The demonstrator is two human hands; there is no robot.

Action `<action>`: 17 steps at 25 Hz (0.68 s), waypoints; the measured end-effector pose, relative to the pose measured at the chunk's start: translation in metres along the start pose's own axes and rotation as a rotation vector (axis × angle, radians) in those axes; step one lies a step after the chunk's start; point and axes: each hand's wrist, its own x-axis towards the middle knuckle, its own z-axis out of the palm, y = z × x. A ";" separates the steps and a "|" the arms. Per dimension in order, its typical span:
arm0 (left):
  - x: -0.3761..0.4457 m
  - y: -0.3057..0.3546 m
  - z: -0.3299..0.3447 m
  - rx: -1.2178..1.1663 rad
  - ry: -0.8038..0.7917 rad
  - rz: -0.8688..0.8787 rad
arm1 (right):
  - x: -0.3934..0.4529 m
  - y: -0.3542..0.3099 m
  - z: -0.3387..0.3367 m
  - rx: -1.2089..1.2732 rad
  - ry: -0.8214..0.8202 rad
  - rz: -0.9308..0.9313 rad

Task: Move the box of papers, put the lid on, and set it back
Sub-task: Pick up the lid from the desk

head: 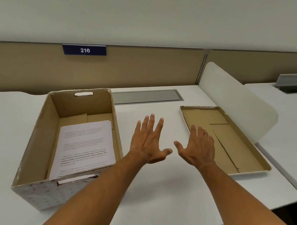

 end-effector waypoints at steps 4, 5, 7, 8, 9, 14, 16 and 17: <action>0.036 0.032 0.039 0.010 -0.106 -0.071 | 0.035 0.038 0.026 0.046 -0.062 -0.029; 0.044 0.039 0.050 0.017 -0.136 -0.098 | 0.045 0.047 0.034 0.056 -0.066 -0.039; 0.055 0.045 0.068 0.019 -0.192 -0.144 | 0.061 0.059 0.046 0.060 -0.101 -0.065; 0.058 0.047 0.075 0.010 -0.217 -0.170 | 0.068 0.063 0.051 0.087 -0.132 -0.077; 0.060 0.049 0.082 -0.001 -0.234 -0.195 | 0.074 0.065 0.055 0.147 -0.153 -0.074; 0.068 0.053 0.097 -0.078 -0.247 -0.283 | 0.114 0.068 0.061 0.464 -0.231 0.105; 0.072 0.052 0.095 -0.115 -0.238 -0.307 | 0.126 0.069 0.059 0.515 -0.264 0.158; 0.074 0.052 0.093 -0.137 -0.231 -0.312 | 0.130 0.069 0.057 0.531 -0.274 0.175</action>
